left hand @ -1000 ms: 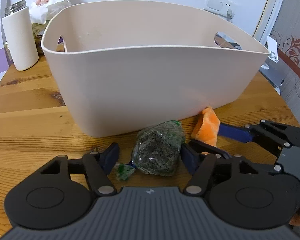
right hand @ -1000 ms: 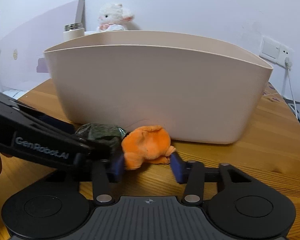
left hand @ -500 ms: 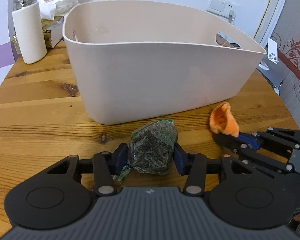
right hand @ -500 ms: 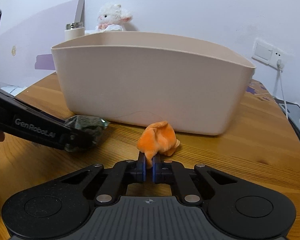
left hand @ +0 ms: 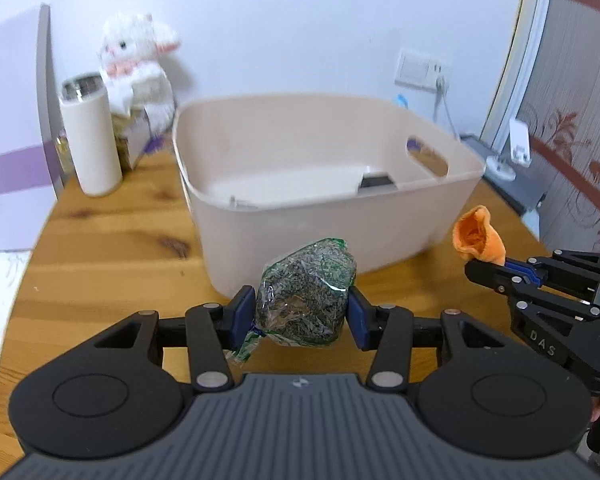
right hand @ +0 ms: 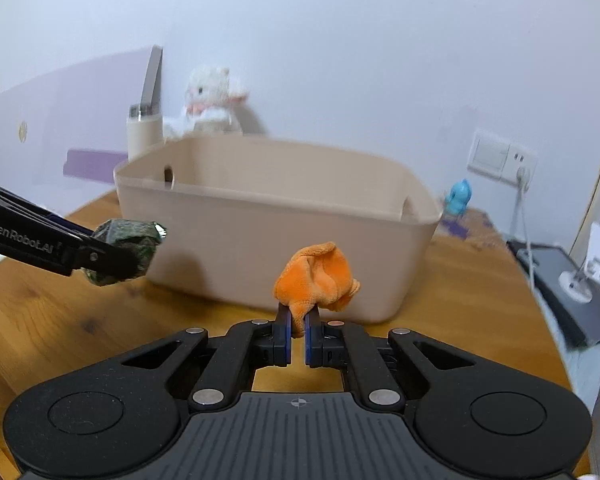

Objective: Organize objects
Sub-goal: 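Lift both items over the basket and release them inside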

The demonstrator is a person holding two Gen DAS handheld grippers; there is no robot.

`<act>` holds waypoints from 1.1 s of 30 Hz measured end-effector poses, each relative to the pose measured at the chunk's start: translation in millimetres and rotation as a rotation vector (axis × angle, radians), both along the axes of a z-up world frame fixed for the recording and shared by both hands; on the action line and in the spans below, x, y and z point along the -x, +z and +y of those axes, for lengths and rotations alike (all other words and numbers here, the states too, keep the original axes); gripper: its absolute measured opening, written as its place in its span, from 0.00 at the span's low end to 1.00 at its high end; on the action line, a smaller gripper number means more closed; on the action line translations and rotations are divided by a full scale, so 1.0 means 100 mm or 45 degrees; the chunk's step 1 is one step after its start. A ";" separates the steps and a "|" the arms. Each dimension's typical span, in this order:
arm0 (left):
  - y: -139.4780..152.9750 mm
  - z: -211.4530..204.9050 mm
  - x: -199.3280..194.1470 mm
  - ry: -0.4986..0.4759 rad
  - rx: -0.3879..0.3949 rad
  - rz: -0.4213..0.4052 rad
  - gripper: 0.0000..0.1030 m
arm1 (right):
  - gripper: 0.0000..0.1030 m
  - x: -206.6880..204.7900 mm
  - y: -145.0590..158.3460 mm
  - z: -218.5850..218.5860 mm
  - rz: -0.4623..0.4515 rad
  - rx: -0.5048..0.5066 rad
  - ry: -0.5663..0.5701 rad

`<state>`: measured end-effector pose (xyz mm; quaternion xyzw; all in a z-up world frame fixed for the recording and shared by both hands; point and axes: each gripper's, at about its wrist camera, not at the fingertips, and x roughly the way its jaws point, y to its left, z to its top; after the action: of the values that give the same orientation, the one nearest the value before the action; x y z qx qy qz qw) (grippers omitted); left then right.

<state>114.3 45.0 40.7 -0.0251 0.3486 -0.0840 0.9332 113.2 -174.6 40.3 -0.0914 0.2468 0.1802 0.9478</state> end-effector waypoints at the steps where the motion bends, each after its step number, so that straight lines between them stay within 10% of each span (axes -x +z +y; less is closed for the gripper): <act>1: 0.07 0.02 0.01 0.003 0.005 -0.020 0.49 | 0.06 0.00 0.06 -0.01 -0.020 -0.010 -0.002; 18: 0.69 0.00 -0.47 0.054 -0.022 -0.198 0.49 | 0.06 -0.42 0.67 0.06 -0.200 -0.074 -0.005; 33: 0.05 -0.14 -1.39 0.088 -0.220 0.015 0.49 | 0.06 -1.10 0.30 0.42 -0.064 0.018 -0.024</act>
<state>253.8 31.2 45.9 0.0432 0.3590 -0.0213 0.9321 223.1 -132.7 70.7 -0.1001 0.2251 0.1672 0.9546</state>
